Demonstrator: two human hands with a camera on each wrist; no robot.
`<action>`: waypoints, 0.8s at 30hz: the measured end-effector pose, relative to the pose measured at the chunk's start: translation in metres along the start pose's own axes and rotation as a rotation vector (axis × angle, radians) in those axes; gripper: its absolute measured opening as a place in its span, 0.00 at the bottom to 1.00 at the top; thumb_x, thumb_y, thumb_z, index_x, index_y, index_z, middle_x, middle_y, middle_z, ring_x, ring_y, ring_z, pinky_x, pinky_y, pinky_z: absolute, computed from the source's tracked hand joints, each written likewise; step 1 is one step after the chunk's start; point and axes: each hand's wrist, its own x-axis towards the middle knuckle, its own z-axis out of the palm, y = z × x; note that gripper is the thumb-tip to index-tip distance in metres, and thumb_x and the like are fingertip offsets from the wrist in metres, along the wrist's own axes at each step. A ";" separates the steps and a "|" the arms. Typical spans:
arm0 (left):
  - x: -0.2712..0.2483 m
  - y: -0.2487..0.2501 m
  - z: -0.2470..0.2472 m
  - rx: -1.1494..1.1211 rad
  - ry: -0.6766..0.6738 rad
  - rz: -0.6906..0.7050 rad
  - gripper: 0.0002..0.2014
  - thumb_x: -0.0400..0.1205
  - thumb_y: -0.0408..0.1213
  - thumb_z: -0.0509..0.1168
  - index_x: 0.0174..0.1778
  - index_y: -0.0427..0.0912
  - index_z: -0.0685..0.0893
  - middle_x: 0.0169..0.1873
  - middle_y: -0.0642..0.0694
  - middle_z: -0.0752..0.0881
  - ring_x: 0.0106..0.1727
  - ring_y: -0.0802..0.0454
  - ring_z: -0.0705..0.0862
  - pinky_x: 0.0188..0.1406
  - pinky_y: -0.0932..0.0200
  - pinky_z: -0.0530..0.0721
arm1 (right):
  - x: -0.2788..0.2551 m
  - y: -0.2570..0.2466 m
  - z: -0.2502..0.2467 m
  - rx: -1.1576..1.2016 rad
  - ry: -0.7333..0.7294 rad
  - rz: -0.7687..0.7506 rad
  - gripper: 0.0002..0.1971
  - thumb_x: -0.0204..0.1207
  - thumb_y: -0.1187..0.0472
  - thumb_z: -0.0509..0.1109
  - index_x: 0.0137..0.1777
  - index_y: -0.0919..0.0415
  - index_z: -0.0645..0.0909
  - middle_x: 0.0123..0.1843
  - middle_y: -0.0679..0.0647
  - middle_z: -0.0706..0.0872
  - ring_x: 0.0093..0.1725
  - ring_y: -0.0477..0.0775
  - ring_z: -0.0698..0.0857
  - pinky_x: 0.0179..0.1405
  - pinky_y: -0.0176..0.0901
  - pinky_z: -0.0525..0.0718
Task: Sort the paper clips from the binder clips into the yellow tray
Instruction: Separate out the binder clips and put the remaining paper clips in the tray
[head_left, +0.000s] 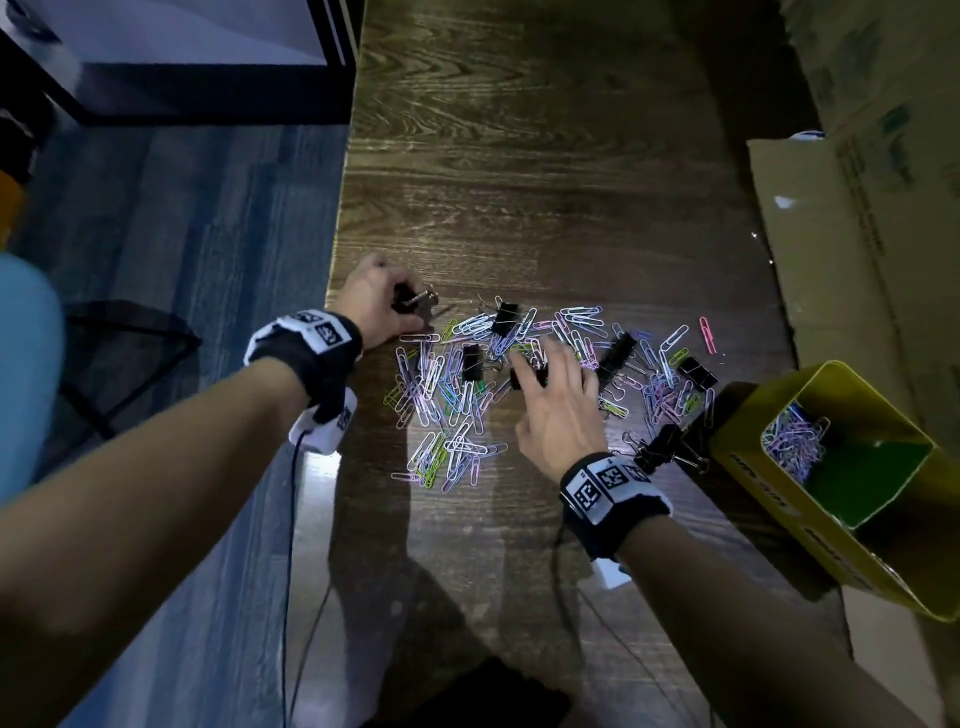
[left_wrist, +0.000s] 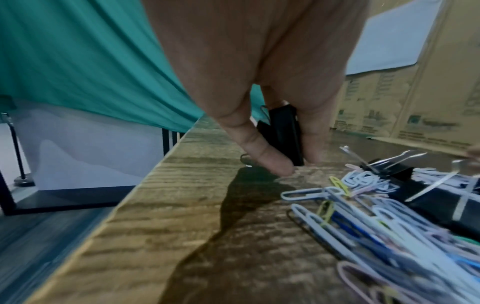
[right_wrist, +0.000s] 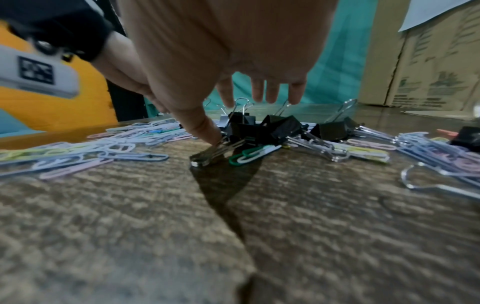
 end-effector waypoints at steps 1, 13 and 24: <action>0.007 0.001 0.000 0.026 -0.008 0.005 0.20 0.70 0.35 0.76 0.57 0.41 0.84 0.61 0.38 0.74 0.59 0.42 0.77 0.62 0.55 0.75 | 0.002 -0.003 -0.001 0.015 -0.004 -0.029 0.47 0.67 0.68 0.71 0.82 0.47 0.49 0.83 0.66 0.48 0.83 0.66 0.49 0.78 0.67 0.52; -0.033 0.004 0.057 0.320 0.100 0.529 0.19 0.81 0.44 0.60 0.67 0.45 0.77 0.68 0.39 0.77 0.68 0.40 0.75 0.65 0.36 0.74 | 0.014 -0.005 -0.006 -0.143 -0.123 -0.092 0.41 0.74 0.49 0.66 0.83 0.56 0.49 0.86 0.55 0.46 0.84 0.64 0.41 0.76 0.74 0.39; -0.112 -0.009 0.101 0.476 -0.305 0.382 0.33 0.82 0.60 0.36 0.81 0.49 0.43 0.79 0.54 0.38 0.81 0.48 0.35 0.80 0.37 0.40 | 0.001 0.018 -0.003 -0.090 -0.108 0.049 0.40 0.75 0.52 0.65 0.83 0.59 0.51 0.84 0.56 0.54 0.84 0.62 0.47 0.78 0.70 0.44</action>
